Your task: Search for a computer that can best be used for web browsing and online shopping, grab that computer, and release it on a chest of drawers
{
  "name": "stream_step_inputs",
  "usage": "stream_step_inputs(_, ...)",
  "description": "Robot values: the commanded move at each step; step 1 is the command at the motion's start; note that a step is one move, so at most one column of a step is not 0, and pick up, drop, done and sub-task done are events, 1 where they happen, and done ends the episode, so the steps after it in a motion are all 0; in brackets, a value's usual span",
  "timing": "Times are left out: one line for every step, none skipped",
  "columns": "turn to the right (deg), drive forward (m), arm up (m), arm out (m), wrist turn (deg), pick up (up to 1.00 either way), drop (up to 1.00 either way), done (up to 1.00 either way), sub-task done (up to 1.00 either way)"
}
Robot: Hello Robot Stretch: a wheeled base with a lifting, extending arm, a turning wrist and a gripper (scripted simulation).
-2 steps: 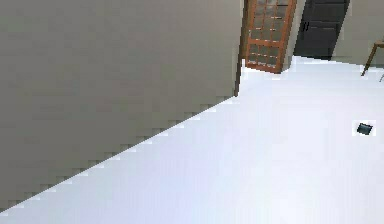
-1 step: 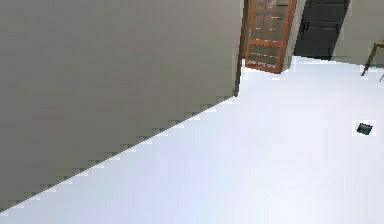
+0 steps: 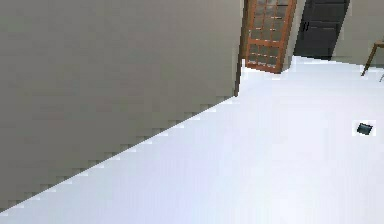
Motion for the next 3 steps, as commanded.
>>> stream_step_inputs(0.0,0.00,-0.32,0.00,0.0,0.00,0.00,0.00,0.00)
stream_step_inputs(0.0,0.00,0.00,0.00,0.0,1.00,0.00,0.00,0.00)
stream_step_inputs(0.0,0.00,0.10,0.00,0.0,0.00,0.00,0.00,0.00)
